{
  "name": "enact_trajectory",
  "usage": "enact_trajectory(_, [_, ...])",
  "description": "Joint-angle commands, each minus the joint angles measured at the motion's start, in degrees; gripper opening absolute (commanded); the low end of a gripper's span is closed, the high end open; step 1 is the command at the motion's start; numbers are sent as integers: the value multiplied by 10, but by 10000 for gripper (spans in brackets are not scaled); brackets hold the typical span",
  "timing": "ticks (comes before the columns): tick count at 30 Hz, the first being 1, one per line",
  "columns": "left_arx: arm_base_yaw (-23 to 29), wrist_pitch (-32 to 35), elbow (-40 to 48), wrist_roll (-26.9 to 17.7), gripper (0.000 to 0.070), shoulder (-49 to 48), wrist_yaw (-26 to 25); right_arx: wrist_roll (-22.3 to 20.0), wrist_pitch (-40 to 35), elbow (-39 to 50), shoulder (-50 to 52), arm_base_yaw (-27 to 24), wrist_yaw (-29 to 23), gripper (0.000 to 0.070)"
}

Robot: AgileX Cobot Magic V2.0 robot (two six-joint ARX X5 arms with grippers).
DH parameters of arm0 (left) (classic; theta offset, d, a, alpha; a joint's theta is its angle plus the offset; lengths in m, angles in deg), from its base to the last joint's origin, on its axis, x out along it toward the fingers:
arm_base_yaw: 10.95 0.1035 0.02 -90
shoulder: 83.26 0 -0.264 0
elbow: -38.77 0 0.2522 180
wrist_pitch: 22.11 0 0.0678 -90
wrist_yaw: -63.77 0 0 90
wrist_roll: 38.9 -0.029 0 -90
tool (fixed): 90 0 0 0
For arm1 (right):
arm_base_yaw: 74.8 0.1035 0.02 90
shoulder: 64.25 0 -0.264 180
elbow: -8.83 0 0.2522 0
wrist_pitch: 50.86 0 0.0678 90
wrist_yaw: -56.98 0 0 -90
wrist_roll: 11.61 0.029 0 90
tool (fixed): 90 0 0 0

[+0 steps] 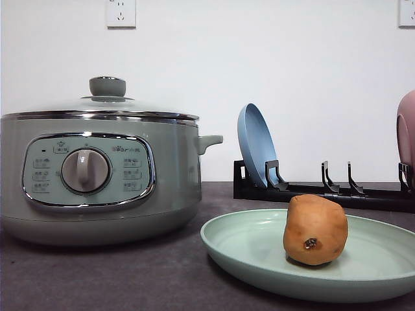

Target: Transfer potato from steamer to green plate

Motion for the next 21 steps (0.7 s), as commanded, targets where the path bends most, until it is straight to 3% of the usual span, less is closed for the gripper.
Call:
enact_trajectory(1, [-3,-17,-14,1,3,2,-2,0,-5,-10,-4,3,2,0])
enact_trajectory(13, [-3,-17,-14,1,3,2,-2,0,-5,-10,-4,3,2,0])
enact_trajectory(16, [3,-9,-14,-17,3,-7,0,0,-5,-10,-4,3,2,0])
enact_trajectory(21, [43,138,-3,-29,3,-65,1,0,-6,-10,-4,3,2,0])
